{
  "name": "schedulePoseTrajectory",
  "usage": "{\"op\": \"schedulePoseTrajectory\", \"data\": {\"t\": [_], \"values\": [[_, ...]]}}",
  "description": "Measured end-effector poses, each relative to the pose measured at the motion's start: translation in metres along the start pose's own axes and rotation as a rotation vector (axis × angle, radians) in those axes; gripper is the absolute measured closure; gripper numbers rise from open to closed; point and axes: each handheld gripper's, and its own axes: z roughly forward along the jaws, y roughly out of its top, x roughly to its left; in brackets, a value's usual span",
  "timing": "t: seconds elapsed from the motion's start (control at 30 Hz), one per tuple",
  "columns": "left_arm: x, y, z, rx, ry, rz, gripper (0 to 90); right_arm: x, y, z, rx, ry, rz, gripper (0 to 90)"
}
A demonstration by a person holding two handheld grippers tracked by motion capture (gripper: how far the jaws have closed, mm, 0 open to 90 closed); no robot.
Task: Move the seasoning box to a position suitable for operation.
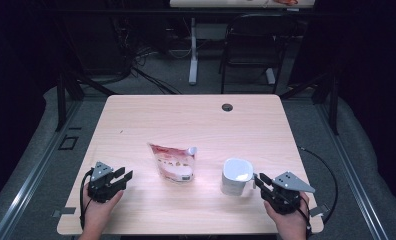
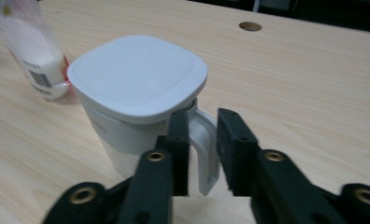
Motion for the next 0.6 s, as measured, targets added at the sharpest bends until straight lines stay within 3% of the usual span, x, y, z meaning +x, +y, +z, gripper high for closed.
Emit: {"op": "schedulePoseTrajectory", "data": {"t": [0.03, 0.17, 0.6], "values": [[0.0, 0.0, 0.0, 0.002, 0.0, 0.001, 62.6, -0.001, 0.007, 0.0, 0.003, -0.01, -0.005, 84.2], [0.001, 0.0, -0.001, 0.004, 0.003, 0.005, 62.6, -0.002, 0.016, 0.0, 0.0, -0.009, -0.005, 89.5], [0.001, -0.001, 0.0, 0.006, 0.002, 0.005, 62.0, 0.0, 0.041, 0.011, 0.038, 0.051, -0.02, 90.0]]}}
